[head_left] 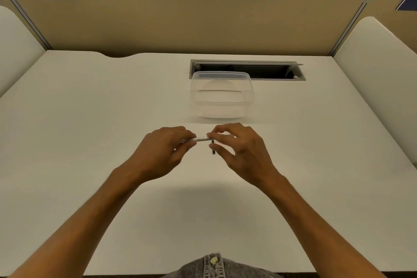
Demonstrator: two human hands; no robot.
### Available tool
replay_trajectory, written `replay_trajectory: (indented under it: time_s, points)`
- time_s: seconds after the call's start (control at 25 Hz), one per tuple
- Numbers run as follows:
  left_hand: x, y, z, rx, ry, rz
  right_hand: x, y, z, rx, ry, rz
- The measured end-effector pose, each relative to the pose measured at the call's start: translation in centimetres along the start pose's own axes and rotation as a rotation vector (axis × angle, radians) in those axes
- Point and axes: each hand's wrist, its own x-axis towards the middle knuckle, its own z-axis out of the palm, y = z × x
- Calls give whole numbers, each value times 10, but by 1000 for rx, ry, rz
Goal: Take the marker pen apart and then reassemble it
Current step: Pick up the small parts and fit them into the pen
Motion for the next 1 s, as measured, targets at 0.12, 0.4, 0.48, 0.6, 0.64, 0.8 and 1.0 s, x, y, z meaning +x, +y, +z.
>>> replay_trajectory:
  time_s: [0.12, 0.4, 0.48, 0.6, 0.64, 0.8, 1.0]
  points:
    - [1, -2, 3, -28, -40, -29, 8, 1, 3, -107, -14, -140]
    - [1, -27, 11, -387, 131, -290, -5, 21, 22, 388, -178, 394]
    - [-12, -39, 27, -394, 220, -343, -12, 24, 31, 672, -239, 683]
    - [-37, -54, 67, -223, 153, -398, -18, 23, 42, 962, -172, 936]
    - [-46, -60, 81, -98, 70, -394, -18, 22, 45, 1013, -136, 990]
    - [-74, -86, 118, 192, -118, -341, -16, 19, 54, 1112, -7, 1116]
    - [-76, -93, 128, 204, -58, -343, -9, 19, 57, 1045, 84, 1060]
